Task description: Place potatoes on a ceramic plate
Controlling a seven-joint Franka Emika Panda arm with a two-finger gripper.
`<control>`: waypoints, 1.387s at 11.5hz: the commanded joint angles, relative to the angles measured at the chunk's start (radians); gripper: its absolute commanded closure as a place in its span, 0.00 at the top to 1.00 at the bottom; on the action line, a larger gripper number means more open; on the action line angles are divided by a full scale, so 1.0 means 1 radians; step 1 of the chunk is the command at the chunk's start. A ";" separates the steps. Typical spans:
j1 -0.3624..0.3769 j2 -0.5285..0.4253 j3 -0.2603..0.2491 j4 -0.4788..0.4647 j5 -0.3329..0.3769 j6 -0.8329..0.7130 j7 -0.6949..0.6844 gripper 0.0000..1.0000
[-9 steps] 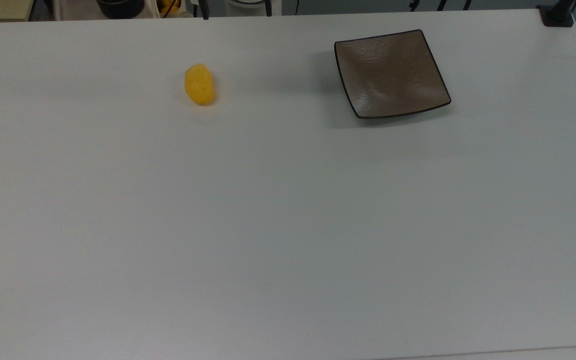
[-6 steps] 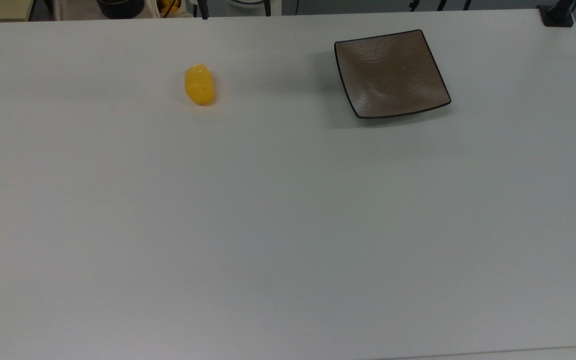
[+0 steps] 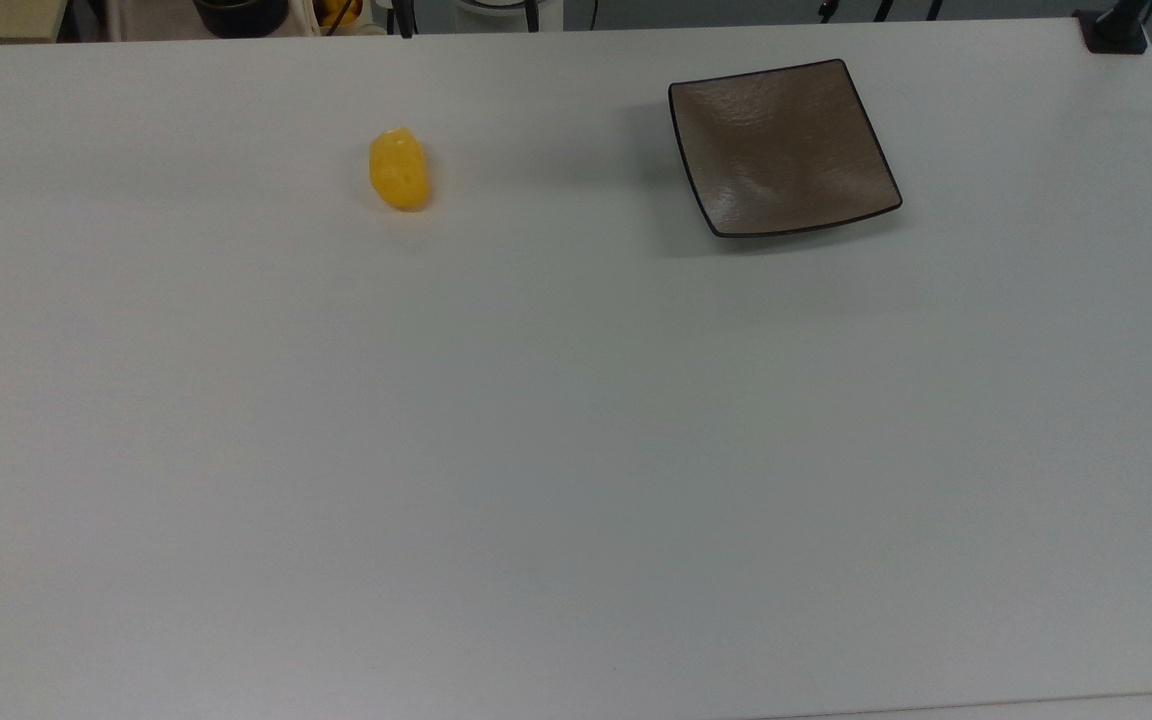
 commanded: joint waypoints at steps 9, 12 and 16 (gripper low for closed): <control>0.008 -0.024 0.005 -0.050 0.013 0.009 -0.012 1.00; 0.008 -0.031 0.006 -0.055 0.013 -0.009 -0.010 1.00; 0.000 -0.122 0.037 -0.178 0.004 -0.040 -0.015 1.00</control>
